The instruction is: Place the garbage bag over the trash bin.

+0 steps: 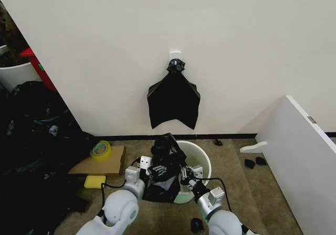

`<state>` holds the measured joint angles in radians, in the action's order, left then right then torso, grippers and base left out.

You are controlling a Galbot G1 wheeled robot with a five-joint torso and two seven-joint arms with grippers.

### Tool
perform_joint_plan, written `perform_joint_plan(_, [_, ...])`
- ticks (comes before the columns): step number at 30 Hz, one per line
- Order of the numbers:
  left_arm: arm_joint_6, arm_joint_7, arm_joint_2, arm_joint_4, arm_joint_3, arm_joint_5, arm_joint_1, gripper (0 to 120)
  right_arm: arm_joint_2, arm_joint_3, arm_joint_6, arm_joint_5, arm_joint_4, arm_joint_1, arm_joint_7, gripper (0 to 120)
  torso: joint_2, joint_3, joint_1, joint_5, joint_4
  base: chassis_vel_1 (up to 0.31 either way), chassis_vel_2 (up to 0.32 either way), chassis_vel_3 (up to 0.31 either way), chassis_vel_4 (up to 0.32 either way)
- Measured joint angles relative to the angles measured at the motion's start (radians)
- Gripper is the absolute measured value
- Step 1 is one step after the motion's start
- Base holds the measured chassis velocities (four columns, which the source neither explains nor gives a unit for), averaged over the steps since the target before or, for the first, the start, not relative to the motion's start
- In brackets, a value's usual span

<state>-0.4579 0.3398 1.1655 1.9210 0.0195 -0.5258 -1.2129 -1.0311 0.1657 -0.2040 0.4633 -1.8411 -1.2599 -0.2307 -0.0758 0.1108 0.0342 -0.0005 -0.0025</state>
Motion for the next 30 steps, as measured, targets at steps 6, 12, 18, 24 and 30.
perform_joint_plan(6, [-0.044, 0.021, 0.003, -0.02, -0.027, 0.001, 0.034, 70, -0.002, 0.0, -0.01, -0.026, 0.0, -0.011, 0.013, 0, 0.0, 0.0, 0.0, -0.0001, 0.0, 0.0, 0.0, 0.0, 0.0])
perform_joint_plan(12, [-0.111, 0.026, 0.007, -0.049, -0.035, 0.002, 0.077, 48, -0.002, 0.002, -0.025, -0.032, -0.001, -0.009, 0.031, 0, 0.0, 0.0, 0.0, -0.0002, -0.0001, 0.0, 0.0, 0.0, 0.0])
perform_joint_plan(18, [-0.143, 0.03, 0.01, -0.065, -0.038, 0.002, 0.098, 30, -0.003, 0.004, -0.038, -0.032, 0.0, -0.004, 0.042, 0, 0.0, 0.0, 0.0, 0.0, 0.0, 0.0, 0.0, 0.0, 0.0])
perform_joint_plan(24, [-0.198, 0.039, 0.009, -0.063, -0.022, -0.028, 0.102, 8, -0.008, -0.003, -0.06, -0.037, 0.029, 0.01, 0.049, 0, 0.0, 0.0, 0.0, -0.0003, 0.0, 0.0, 0.0, 0.0, 0.0])
perform_joint_plan(30, [-0.22, 0.036, -0.019, -0.023, 0.055, -0.082, 0.073, 5, -0.009, -0.02, -0.101, -0.046, 0.066, 0.019, 0.06, 0, 0.0, 0.0, 0.0, -0.0001, 0.0002, 0.0, 0.0, 0.0, 0.0])
